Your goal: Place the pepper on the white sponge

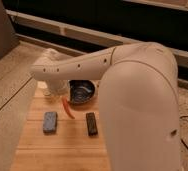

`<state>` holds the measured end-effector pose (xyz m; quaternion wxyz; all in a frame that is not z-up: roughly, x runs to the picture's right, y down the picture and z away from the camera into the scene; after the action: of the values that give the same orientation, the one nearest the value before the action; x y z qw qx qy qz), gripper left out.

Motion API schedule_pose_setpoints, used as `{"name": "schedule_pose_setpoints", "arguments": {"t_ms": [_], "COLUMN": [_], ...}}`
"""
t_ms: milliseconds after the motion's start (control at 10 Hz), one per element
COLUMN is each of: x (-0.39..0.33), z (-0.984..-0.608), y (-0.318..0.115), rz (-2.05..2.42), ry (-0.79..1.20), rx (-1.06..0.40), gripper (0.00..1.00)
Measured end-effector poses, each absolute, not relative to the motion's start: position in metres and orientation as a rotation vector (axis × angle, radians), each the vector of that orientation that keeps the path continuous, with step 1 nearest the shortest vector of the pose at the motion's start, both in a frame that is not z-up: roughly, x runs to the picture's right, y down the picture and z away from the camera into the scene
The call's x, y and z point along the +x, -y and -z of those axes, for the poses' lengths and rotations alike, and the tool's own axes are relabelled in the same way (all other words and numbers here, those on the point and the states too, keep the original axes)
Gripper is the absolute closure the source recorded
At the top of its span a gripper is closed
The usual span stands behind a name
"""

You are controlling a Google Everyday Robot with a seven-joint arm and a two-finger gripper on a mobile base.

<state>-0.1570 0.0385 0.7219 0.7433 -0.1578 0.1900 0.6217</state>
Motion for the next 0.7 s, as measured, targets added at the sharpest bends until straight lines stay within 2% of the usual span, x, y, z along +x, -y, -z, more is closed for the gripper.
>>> {"name": "schedule_pose_setpoints", "arguments": {"t_ms": [200,700], "x": [-0.18,-0.242], "z": [-0.705,-0.706], "y": [-0.033,-0.051], "rz": [-1.303,-1.181], "ry": [-0.378,-0.351], "rx": [-0.327,-0.386], "gripper": [1.0,1.0]}}
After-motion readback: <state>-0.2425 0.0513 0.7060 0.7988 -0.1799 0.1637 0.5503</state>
